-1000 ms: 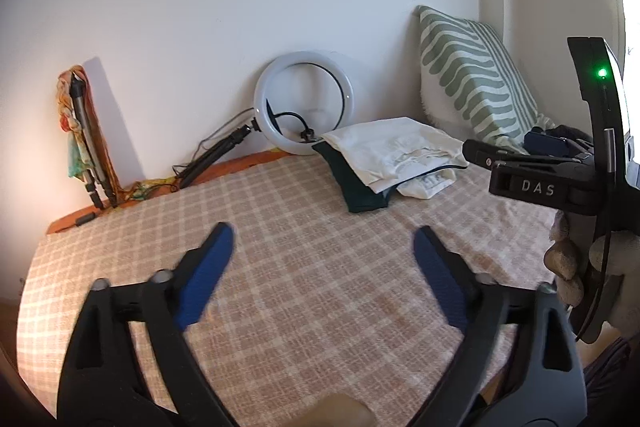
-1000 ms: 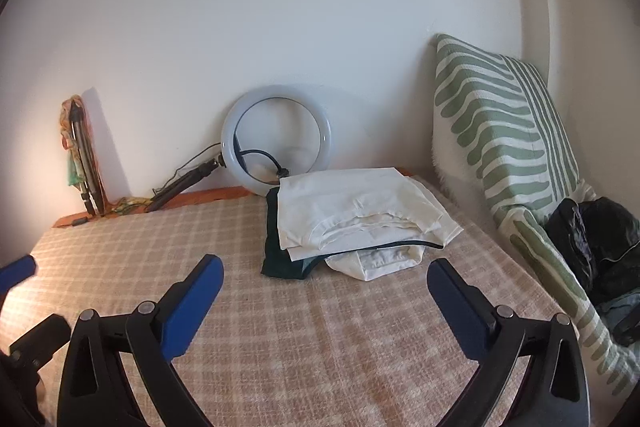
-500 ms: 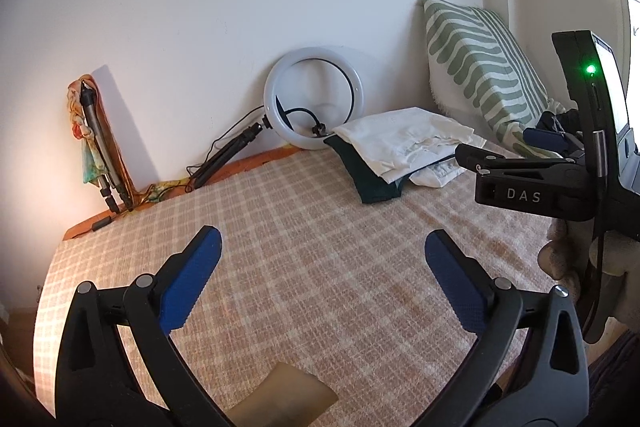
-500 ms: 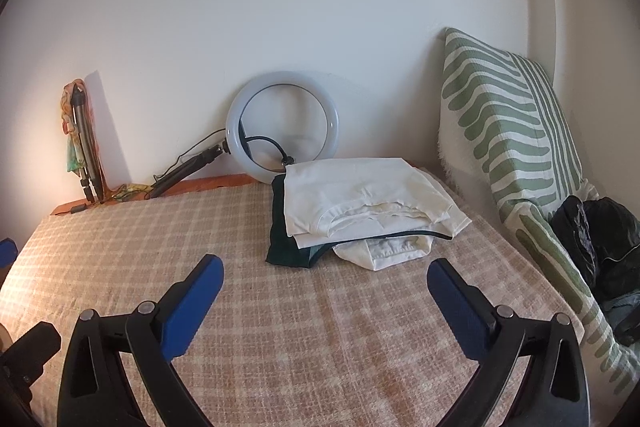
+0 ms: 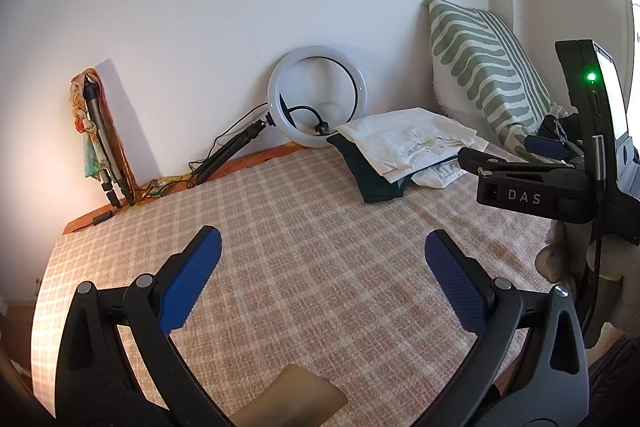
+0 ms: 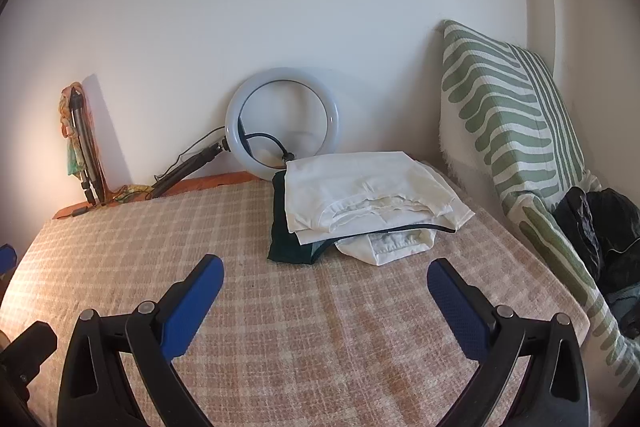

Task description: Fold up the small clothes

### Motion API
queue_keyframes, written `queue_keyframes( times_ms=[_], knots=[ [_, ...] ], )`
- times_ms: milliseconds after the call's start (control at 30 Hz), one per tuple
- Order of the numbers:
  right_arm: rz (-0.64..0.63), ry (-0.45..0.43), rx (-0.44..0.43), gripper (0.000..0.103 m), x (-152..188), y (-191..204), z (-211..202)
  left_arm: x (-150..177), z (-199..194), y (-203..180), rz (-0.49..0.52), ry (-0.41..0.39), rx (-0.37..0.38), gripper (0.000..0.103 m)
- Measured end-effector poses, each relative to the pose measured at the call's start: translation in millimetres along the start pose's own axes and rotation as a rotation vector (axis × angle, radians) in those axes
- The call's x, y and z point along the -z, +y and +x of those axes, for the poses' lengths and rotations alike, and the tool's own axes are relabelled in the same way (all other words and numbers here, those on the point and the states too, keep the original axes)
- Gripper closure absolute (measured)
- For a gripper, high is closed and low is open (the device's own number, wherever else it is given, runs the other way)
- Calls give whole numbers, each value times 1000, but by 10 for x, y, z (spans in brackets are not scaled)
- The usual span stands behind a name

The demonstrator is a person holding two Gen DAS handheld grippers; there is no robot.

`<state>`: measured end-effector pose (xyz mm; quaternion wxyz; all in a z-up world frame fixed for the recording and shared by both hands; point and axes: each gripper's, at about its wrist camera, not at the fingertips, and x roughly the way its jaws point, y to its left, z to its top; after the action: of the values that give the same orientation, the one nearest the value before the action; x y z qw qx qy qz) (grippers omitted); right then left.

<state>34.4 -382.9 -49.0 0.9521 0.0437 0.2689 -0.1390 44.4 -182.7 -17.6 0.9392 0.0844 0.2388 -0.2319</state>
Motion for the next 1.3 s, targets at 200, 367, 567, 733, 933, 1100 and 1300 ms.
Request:
queue_keyframes(
  times_ms=[200, 367, 567, 733, 933, 1100, 1300],
  knots=[
    [-1, 1, -3, 0, 5, 30, -4, -2, -16, 17, -3, -3, -4, 0],
    [-6, 2, -5, 0, 3, 53, 4, -2, -35, 48, -6, -5, -6, 0],
    [-1, 5, -8, 0, 1, 60, 22, -2, -37, 46, -4, -6, -5, 0],
    [1, 6, -9, 0, 13, 63, 16, -2, -40, 44, -5, -4, -5, 0],
    [1, 7, -8, 0, 19, 70, 12, -3, -44, 46, -4, -6, -6, 0],
    [1, 8, -9, 0, 20, 72, 20, -6, -49, 45, -3, -5, -6, 0],
    [-1, 8, -11, 0, 14, 67, 27, -7, -52, 53, -2, -4, -7, 0]
  ],
)
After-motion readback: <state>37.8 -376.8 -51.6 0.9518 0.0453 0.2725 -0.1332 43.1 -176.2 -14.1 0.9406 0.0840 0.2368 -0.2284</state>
